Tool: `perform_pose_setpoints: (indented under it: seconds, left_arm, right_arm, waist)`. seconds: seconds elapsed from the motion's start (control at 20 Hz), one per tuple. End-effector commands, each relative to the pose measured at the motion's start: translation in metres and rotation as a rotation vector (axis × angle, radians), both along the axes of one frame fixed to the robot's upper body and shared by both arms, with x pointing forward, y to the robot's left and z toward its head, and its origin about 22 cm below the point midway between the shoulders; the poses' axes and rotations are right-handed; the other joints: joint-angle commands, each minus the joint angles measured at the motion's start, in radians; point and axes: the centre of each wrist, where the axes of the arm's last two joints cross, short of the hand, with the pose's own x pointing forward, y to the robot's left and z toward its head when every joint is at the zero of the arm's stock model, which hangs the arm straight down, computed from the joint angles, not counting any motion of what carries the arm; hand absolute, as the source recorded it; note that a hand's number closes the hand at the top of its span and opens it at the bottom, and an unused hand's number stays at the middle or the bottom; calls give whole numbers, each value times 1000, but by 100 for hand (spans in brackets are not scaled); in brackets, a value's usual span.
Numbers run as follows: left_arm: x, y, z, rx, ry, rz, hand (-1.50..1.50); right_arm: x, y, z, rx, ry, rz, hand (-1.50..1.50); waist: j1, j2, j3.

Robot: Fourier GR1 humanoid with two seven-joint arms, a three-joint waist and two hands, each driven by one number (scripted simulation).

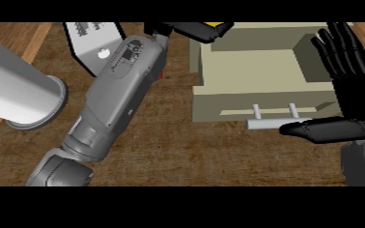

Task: Pick up the cup, place it into the drawer and close the drawer

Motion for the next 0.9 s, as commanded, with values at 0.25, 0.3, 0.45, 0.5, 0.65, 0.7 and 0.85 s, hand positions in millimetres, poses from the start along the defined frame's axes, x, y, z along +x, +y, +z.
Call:
perform_pose_setpoints:
  seconds: [0.25,0.3,0.45,0.5,0.65,0.7,0.85]
  left_arm:
    - [10,-28,-2,161,175,85,150]
    - [9,-31,-2,178,172,83,150]
    - [9,-25,-23,236,246,63,150]
    - [9,-27,-22,277,270,24,150]
    - [8,-25,-32,342,289,16,150]
    - [6,-27,-34,345,290,7,150]
    - [6,-19,-50,364,312,20,150]
  right_arm:
    - [8,19,2,8,-27,34,-150]
    - [16,0,13,-7,-15,32,-150]
    - [7,6,6,3,-22,83,-150]
    - [15,4,9,-4,-35,94,-150]
    - [15,17,15,14,-61,99,-150]
    - [22,23,15,5,-50,126,-150]
    - [16,24,11,17,-64,133,-150]
  waist:
    - [-47,17,1]
    - [-49,17,1]
    - [-94,26,2]
    - [-97,28,2]
    - [-120,33,2]
    - [-132,37,2]
    - [-149,41,2]
